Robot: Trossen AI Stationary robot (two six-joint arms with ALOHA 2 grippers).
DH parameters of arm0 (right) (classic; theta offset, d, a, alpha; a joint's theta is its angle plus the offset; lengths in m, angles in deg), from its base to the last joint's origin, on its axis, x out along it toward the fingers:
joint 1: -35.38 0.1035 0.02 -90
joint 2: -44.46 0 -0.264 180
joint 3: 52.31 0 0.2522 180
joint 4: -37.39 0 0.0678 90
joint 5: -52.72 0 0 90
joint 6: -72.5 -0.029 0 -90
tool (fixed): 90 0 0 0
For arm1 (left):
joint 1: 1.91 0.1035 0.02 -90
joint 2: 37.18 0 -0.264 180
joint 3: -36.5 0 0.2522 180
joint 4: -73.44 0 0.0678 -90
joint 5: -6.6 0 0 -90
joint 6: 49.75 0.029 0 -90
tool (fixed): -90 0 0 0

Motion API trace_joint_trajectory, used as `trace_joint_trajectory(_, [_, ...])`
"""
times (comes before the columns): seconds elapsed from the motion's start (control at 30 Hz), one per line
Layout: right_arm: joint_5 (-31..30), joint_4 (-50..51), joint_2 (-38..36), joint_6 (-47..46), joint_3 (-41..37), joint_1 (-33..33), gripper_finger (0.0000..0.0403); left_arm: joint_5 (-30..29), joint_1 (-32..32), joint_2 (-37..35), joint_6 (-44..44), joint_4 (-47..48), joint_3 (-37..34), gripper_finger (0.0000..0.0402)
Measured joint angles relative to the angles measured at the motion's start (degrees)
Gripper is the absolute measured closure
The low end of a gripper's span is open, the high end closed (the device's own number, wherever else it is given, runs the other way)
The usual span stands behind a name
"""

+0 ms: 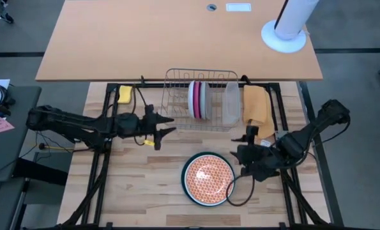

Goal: Sort dishes
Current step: Put the orange plate into the dish rack

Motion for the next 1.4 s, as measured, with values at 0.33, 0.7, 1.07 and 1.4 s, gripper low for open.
trace_joint_trajectory(0.33, [6.1, -0.9, -0.1, -15.5, -0.4, 3.0, 0.0184, -1.3, -10.8, 0.0, -1.9, -0.2, 0.0, 0.0234])
trace_joint_trajectory(0.7, [6.2, -5.0, 4.0, -22.9, -0.4, 4.3, 0.0184, -8.5, -19.9, 1.5, -3.6, -1.1, 0.2, 0.0258])
trace_joint_trajectory(1.07, [25.6, -5.3, 13.3, -24.6, -0.4, 3.9, 0.0184, -10.2, -24.1, 18.4, 1.0, 3.9, 15.3, 0.0269])
trace_joint_trajectory(1.4, [29.1, -5.0, 15.7, -26.8, -0.4, 4.3, 0.0184, -9.9, -24.2, 33.8, -4.2, 30.4, 30.4, 0.0269])
